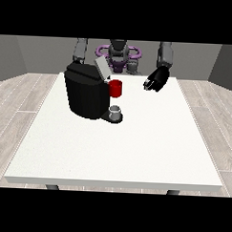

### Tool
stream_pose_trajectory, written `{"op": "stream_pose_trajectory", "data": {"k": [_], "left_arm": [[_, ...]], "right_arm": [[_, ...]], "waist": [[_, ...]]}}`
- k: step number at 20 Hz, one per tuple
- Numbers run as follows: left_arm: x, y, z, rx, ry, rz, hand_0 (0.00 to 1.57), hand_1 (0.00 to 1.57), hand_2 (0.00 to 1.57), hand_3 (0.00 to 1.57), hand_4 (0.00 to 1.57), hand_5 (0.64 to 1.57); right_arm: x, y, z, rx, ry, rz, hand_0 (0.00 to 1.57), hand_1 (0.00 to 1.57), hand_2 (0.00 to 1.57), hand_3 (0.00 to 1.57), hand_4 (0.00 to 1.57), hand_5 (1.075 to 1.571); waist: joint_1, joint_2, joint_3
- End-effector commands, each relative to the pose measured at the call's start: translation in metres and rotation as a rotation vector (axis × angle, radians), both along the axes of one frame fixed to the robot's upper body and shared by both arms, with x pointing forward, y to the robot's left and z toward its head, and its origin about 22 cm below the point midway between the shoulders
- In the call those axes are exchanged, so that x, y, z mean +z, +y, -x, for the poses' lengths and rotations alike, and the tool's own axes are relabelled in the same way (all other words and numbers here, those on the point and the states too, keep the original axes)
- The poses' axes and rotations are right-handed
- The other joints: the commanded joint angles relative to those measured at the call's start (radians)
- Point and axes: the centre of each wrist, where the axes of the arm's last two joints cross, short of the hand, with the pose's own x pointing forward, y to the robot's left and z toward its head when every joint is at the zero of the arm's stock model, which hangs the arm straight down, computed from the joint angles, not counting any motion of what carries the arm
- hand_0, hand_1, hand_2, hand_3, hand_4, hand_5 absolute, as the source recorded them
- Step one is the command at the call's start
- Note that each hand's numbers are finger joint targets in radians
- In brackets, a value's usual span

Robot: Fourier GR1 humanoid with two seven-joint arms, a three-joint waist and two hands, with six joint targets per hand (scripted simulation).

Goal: Insert the coffee pod into the coffee machine and close the lid

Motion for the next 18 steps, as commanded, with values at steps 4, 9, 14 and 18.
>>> {"op": "stream_pose_trajectory", "data": {"k": [4, 9, 14, 18], "left_arm": [[0.049, -0.016, -0.023, -0.04, 0.06, 0.022, 1.42, 1.42, 1.4, 1.33, 0.53, 1.571], [0.097, -0.034, -0.038, -0.073, 0.017, 0.011, 1.34, 1.34, 1.37, 1.35, 0.56, 1.571], [0.105, -0.039, -0.045, -0.023, -0.028, 0.044, 1.34, 1.34, 1.37, 1.35, 0.56, 1.571], [0.149, -0.055, -0.057, -0.012, -0.037, 0.113, 0.96, 0.96, 1.16, 1.36, 0.52, 1.571]], "right_arm": [[-0.002, 0.008, 0.001, 0.005, 0.074, -0.02, 0.0, 0.0, 0.0, 0.0, 0.0, 1.571], [0.004, -0.003, -0.006, 0.0, 0.008, -0.04, 0.0, 0.0, 0.0, 0.0, 0.0, 1.571], [0.019, 0.011, -0.004, 0.06, -0.04, -0.05, 0.0, 0.0, 0.0, 0.0, 0.0, 1.571], [0.021, -0.012, -0.012, 0.027, -0.089, -0.059, 0.0, 0.0, 0.0, 0.0, 0.0, 1.571]], "waist": [[-0.009, -0.095, 0.0001], [-0.021, -0.076, 0.0003], [-0.105, -0.053, -0.0001], [-0.108, -0.021, 0.0005]]}}
